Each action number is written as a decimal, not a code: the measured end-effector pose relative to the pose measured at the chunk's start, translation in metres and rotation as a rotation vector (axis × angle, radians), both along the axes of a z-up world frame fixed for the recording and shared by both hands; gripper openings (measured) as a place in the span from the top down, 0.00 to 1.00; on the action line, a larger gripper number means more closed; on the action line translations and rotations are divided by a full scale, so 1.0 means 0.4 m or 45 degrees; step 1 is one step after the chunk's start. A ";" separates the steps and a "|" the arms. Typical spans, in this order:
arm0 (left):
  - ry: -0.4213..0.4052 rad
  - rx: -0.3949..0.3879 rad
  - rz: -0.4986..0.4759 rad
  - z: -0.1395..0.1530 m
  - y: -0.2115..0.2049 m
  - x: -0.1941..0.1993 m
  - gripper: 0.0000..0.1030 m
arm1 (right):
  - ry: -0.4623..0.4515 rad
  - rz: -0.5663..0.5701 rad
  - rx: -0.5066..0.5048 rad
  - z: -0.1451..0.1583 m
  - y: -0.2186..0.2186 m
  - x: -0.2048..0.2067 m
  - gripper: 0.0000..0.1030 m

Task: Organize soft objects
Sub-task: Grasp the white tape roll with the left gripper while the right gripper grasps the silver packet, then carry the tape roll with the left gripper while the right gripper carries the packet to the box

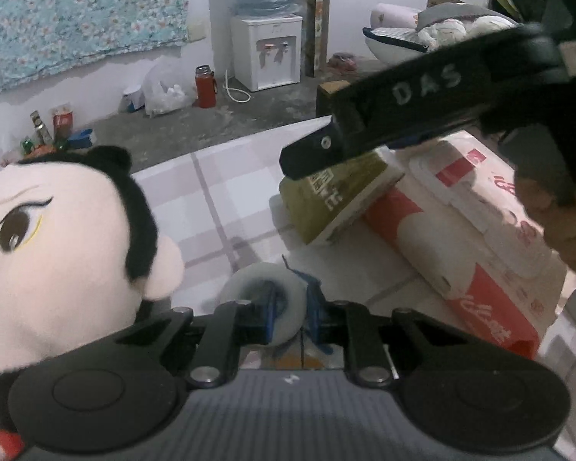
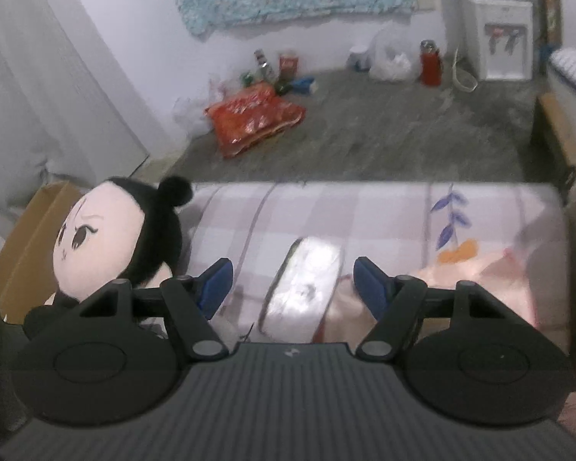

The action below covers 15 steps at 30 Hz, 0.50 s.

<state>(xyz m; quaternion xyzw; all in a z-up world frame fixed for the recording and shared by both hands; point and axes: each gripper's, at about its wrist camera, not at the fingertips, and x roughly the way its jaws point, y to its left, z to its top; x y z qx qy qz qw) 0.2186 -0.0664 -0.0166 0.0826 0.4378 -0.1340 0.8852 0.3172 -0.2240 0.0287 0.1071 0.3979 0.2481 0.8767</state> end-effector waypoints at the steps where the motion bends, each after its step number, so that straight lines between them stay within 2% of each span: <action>1: 0.001 0.003 0.007 0.002 0.002 -0.007 0.84 | -0.018 -0.026 -0.023 -0.001 0.003 -0.004 0.58; 2: 0.002 0.006 0.004 0.005 0.002 -0.016 0.84 | -0.027 -0.047 -0.058 0.000 0.007 -0.006 0.69; 4: -0.025 0.011 -0.017 0.017 0.000 -0.040 0.86 | -0.037 -0.038 -0.059 0.007 0.013 -0.012 0.74; 7: -0.086 -0.003 -0.037 0.049 -0.003 -0.087 0.86 | -0.062 -0.023 -0.043 0.024 0.022 -0.031 0.76; 15: -0.142 -0.093 -0.041 0.148 0.028 -0.209 0.86 | -0.073 -0.054 0.087 0.120 -0.013 -0.113 0.76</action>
